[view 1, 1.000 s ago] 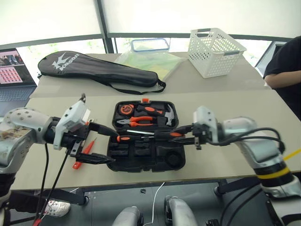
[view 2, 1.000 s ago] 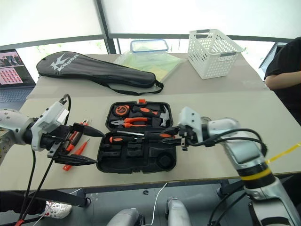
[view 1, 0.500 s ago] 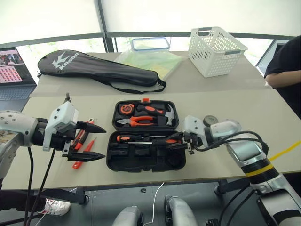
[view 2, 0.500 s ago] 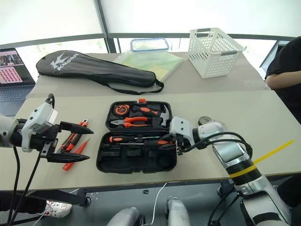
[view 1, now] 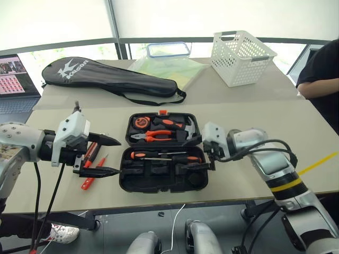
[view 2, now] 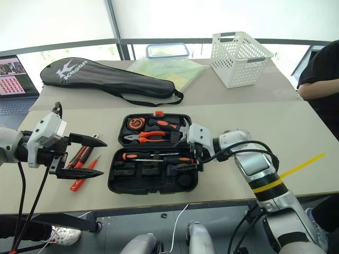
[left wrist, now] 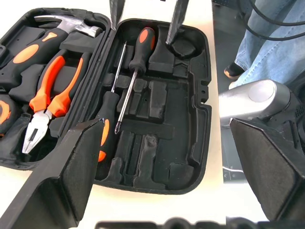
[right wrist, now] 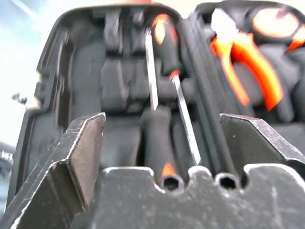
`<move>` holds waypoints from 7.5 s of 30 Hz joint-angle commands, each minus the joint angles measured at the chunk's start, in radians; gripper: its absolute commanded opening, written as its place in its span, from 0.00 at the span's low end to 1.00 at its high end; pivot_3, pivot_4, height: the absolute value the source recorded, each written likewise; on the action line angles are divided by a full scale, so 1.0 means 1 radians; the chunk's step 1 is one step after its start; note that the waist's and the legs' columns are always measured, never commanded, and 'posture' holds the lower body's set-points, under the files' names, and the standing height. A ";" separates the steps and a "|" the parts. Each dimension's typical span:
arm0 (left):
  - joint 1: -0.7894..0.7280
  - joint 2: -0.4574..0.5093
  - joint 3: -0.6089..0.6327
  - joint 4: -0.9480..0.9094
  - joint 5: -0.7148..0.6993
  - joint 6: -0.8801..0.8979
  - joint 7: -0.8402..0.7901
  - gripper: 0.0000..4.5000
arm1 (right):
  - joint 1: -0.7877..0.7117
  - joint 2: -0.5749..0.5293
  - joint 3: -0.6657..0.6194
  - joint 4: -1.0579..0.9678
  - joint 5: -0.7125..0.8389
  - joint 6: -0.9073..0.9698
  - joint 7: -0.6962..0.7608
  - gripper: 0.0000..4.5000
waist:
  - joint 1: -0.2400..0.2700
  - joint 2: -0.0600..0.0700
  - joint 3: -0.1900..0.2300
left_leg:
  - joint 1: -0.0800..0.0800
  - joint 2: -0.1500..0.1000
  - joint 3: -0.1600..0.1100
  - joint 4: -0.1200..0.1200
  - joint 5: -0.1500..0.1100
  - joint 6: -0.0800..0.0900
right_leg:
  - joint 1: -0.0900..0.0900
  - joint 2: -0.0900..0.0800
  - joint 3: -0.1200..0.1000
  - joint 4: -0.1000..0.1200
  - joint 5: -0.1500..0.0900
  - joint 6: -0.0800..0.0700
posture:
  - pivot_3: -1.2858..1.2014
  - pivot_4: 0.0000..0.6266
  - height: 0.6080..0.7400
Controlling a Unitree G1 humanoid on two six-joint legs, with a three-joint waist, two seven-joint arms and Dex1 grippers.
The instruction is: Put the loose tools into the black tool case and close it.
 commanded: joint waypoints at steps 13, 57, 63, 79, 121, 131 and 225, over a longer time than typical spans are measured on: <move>-0.004 0.000 0.008 -0.011 0.013 -0.027 0.010 1.00 | -0.010 0.061 0.109 0.081 -0.157 -0.099 -0.038 0.01 | -0.002 0.000 0.000 | 0.000 0.000 0.000 0.000 0.000 0.000 | 0.000 0.000 -0.001 0.000 0.000 0.000 | 0.52 0.24 1.00; 0.723 -0.233 0.581 -0.359 0.123 0.434 0.537 1.00 | 0.066 -0.162 -0.320 -0.427 0.505 0.400 0.024 0.99 | 0.026 -0.004 -0.004 | 0.014 0.004 -0.002 -0.008 -0.004 -0.001 | 0.017 0.003 0.000 -0.012 -0.002 0.005 | 0.52 0.24 1.00; 0.498 -0.220 0.398 -0.364 0.092 0.710 0.713 1.00 | 0.098 -0.151 -0.327 -0.457 0.498 0.378 -0.049 0.99 | 0.011 -0.004 -0.004 | 0.012 0.004 -0.001 -0.009 -0.004 -0.002 | 0.011 0.002 0.000 -0.006 0.001 0.000 | 0.52 0.24 1.00; 0.311 -0.320 0.125 -0.291 0.150 0.770 0.907 1.00 | 0.152 -0.168 -0.351 -0.506 0.544 0.391 -0.135 0.99 | 0.015 -0.003 -0.004 | 0.009 0.002 -0.001 -0.008 -0.003 -0.007 | 0.006 0.001 0.002 -0.002 0.001 -0.002 | 0.52 0.24 1.00; -0.446 -0.226 -0.596 0.270 0.498 -0.224 -0.048 0.10 | 0.435 -0.350 -0.449 -0.683 0.629 0.393 -0.161 1.00 | 0.026 -0.005 -0.003 | 0.003 0.002 -0.002 -0.005 -0.001 -0.003 | 0.005 -0.004 0.001 -0.007 0.001 -0.002 | 0.52 0.24 1.00; -0.450 -0.306 -0.638 0.283 0.581 -0.086 -0.006 0.10 | 0.455 -0.351 -0.460 -0.709 0.657 0.396 -0.213 1.00 | 0.027 -0.005 -0.003 | 0.000 0.002 -0.002 0.001 -0.003 0.000 | 0.004 0.000 0.001 -0.006 0.001 -0.001 | 0.52 0.24 1.00; -0.090 -0.424 -0.352 0.373 0.438 -0.428 0.160 0.01 | 0.394 -0.339 -0.371 -0.636 0.626 0.387 -0.219 1.00 | 0.029 -0.005 -0.003 | -0.002 0.002 -0.002 0.008 -0.004 0.002 | 0.004 -0.005 0.001 -0.001 0.002 0.000 | 0.52 0.24 1.00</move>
